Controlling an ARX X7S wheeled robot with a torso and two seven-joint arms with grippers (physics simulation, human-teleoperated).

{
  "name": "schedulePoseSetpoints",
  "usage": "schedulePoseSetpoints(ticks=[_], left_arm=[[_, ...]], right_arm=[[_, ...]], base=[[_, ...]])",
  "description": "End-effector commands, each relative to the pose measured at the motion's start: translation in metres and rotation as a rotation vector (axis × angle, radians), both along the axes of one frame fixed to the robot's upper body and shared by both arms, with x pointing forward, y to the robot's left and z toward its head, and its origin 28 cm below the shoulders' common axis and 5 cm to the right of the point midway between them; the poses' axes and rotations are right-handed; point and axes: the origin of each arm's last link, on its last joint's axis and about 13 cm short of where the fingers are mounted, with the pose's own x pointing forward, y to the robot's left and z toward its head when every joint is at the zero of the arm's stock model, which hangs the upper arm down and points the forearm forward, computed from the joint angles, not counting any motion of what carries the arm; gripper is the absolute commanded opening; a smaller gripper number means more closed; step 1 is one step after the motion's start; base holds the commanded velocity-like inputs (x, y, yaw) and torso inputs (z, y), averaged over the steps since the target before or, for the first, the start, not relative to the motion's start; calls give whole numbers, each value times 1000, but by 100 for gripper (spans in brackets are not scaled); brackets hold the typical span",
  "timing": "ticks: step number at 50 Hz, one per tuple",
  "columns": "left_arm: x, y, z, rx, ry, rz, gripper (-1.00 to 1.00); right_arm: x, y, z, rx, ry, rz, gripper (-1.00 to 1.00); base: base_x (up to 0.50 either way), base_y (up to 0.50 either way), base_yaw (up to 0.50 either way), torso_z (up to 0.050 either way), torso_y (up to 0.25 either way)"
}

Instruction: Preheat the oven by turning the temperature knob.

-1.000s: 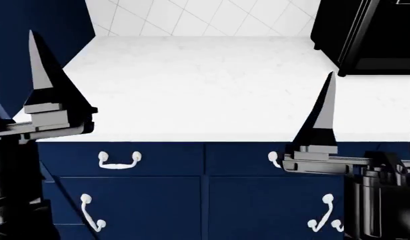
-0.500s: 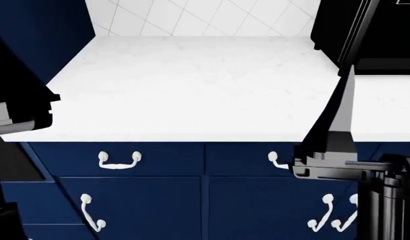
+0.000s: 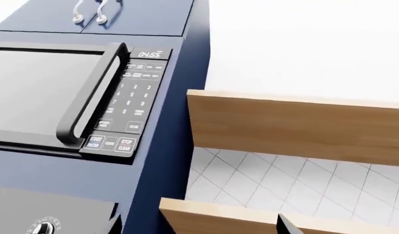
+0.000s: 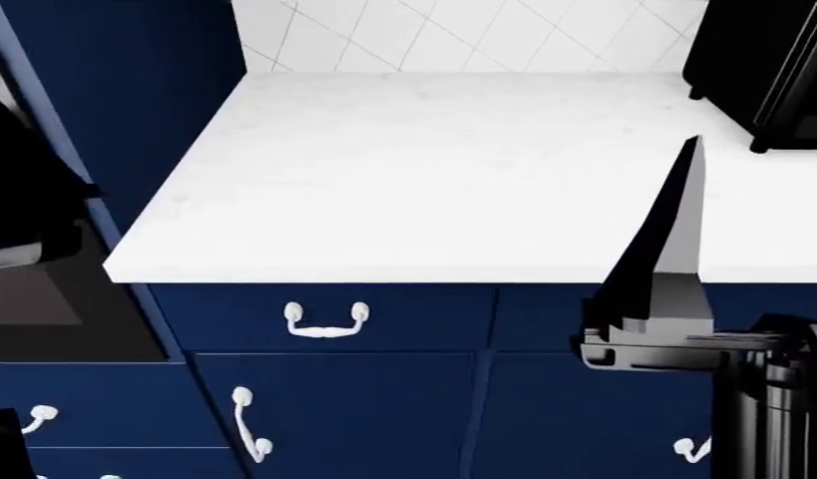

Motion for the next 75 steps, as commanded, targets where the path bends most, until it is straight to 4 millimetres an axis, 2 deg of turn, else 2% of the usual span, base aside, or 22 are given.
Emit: schedulePoseSetpoints(ticks=[1, 75], left_arm=[[-1, 0, 0, 3, -3, 1, 100], [0, 0, 1, 9, 1, 5, 100]], right_arm=[[-1, 1, 0, -5, -3, 10, 100], [-3, 5, -4, -23, 11, 35, 100]], base=[[0, 469, 0, 0, 0], [0, 492, 0, 0, 0]])
